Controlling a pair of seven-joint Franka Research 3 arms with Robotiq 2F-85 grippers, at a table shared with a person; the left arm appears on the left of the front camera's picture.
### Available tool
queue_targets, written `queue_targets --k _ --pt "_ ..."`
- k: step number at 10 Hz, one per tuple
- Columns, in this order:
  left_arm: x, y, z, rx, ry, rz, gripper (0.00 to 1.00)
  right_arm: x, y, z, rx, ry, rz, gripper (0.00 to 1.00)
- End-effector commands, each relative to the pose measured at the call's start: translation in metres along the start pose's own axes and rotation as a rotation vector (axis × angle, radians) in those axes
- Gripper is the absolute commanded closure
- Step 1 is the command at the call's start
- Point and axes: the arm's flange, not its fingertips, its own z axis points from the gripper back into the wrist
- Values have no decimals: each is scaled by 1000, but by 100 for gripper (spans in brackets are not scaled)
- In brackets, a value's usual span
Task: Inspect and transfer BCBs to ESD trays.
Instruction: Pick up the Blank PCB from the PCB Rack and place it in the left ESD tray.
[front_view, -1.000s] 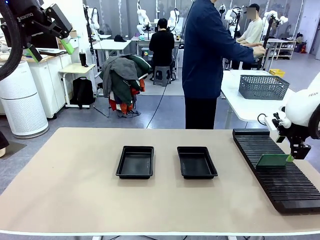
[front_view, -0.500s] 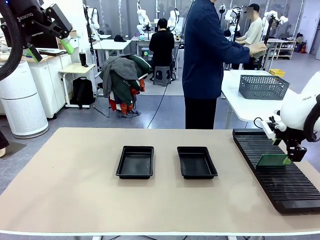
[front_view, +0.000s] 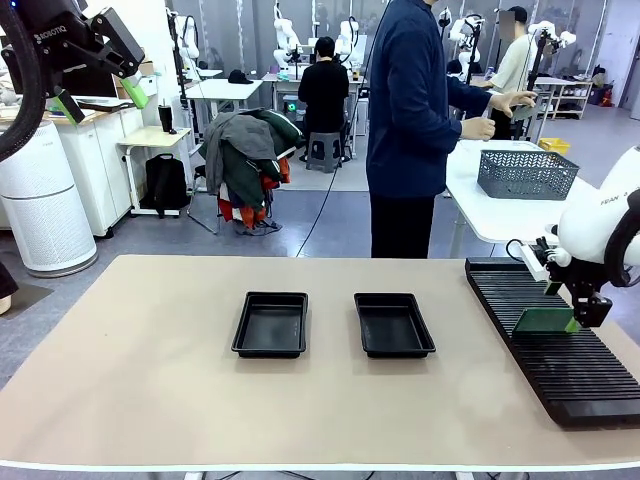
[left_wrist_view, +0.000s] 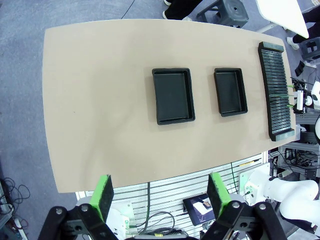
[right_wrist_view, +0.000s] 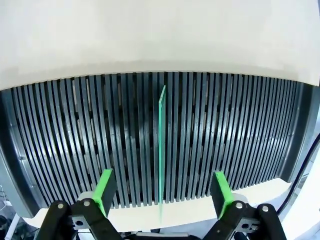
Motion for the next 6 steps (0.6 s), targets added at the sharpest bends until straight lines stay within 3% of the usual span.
queue_targets --k 1,6 --pt "0 0 0 0 0 1 0 -9 0 -6 -17 -19 9 0" --pt "0 0 0 0 0 1 0 -16 0 -5 -8 -88 -15 0"
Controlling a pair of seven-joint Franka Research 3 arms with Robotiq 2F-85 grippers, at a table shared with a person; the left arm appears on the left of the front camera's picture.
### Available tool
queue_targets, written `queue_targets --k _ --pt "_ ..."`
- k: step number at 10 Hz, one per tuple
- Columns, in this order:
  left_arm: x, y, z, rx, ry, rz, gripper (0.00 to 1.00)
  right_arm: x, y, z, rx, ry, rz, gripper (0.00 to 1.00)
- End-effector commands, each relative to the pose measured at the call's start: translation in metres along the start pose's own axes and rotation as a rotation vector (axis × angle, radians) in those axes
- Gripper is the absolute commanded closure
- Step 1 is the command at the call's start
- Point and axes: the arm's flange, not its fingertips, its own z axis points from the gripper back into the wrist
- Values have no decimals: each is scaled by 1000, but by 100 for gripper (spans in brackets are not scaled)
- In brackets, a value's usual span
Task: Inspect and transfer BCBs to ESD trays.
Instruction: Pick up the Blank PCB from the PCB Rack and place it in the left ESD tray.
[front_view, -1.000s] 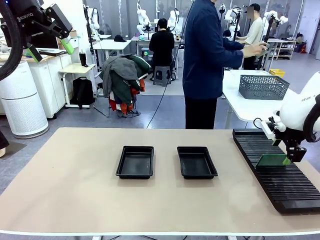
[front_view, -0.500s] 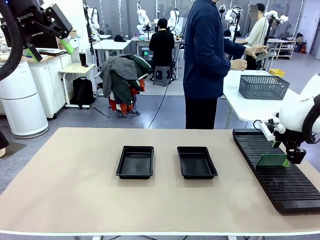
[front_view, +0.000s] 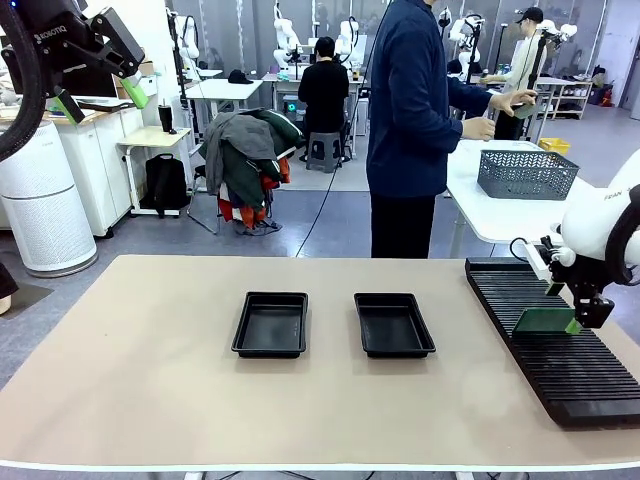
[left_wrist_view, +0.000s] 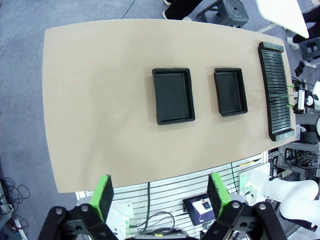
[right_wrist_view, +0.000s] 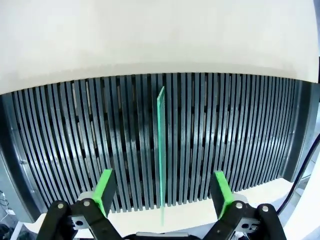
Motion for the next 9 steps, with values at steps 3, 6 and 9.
queue_targets --k 3,6,9 --pt "0 0 0 0 0 1 0 0 0 0 0 0 0 0" --pt "0 0 0 0 0 1 0 0 0 0 0 0 0 0" --pt "0 0 0 0 0 1 0 0 -2 1 -2 -20 -8 0"
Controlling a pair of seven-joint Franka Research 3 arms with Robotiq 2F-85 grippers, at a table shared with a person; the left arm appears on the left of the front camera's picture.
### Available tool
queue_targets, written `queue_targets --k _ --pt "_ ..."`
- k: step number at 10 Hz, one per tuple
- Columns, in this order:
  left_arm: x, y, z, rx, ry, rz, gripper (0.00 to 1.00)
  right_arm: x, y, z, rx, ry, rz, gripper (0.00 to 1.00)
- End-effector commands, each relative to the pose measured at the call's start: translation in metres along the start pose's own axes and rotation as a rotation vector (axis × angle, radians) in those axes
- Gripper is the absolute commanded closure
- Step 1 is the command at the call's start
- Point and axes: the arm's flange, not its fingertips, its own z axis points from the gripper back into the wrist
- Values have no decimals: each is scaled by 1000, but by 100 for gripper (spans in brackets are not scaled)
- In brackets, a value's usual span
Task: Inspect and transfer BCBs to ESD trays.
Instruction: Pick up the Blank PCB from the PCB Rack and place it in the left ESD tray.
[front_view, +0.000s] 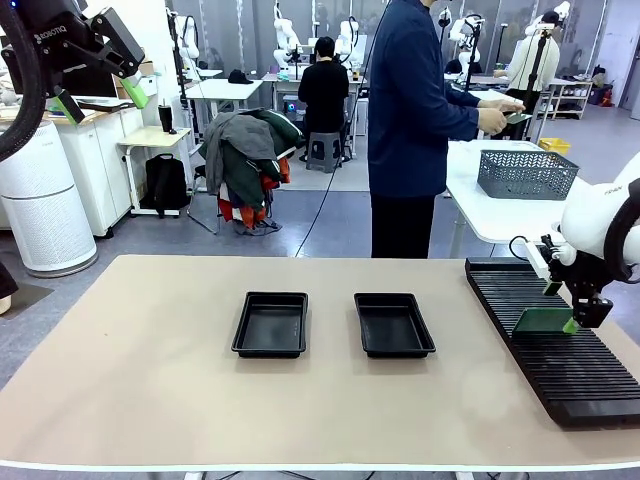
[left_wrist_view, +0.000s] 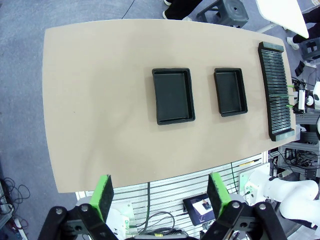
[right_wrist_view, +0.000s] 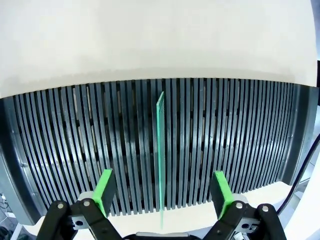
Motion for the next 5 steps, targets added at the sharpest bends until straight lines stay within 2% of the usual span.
queue_targets --k 1,5 --pt "0 0 0 0 0 1 0 -3 -3 -2 4 -7 -7 4" --pt "0 0 0 0 0 1 0 -5 -4 -8 -8 -28 -5 22"
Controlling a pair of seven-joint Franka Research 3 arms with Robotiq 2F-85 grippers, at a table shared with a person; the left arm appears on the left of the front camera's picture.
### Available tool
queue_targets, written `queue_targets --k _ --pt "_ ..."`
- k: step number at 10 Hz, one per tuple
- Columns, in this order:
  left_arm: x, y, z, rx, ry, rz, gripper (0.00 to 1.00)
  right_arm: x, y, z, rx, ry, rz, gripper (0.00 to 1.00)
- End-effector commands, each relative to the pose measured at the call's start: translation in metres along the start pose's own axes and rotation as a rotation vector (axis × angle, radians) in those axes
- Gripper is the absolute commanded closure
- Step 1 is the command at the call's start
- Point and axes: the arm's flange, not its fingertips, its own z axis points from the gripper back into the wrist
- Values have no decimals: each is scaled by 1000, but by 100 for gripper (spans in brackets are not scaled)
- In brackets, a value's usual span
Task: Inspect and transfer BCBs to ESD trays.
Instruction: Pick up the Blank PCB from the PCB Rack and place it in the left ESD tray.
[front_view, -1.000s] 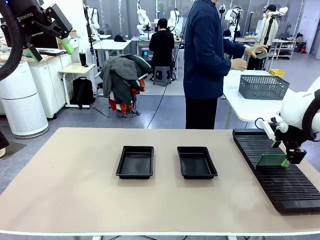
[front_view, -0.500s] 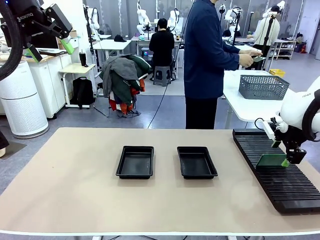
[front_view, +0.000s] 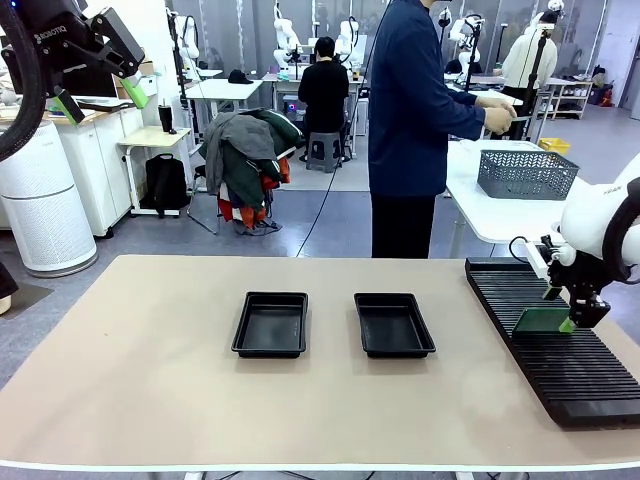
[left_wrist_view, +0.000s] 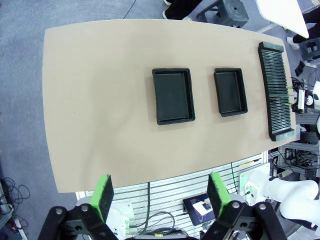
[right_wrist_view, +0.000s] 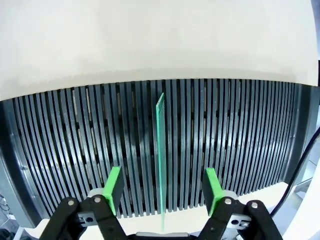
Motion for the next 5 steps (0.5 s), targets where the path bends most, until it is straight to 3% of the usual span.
queue_targets --k 1,5 --pt "0 0 0 0 0 1 0 -3 -5 -4 -13 -24 14 27" --pt "0 0 0 0 0 1 0 -4 -6 -4 7 -18 14 49"
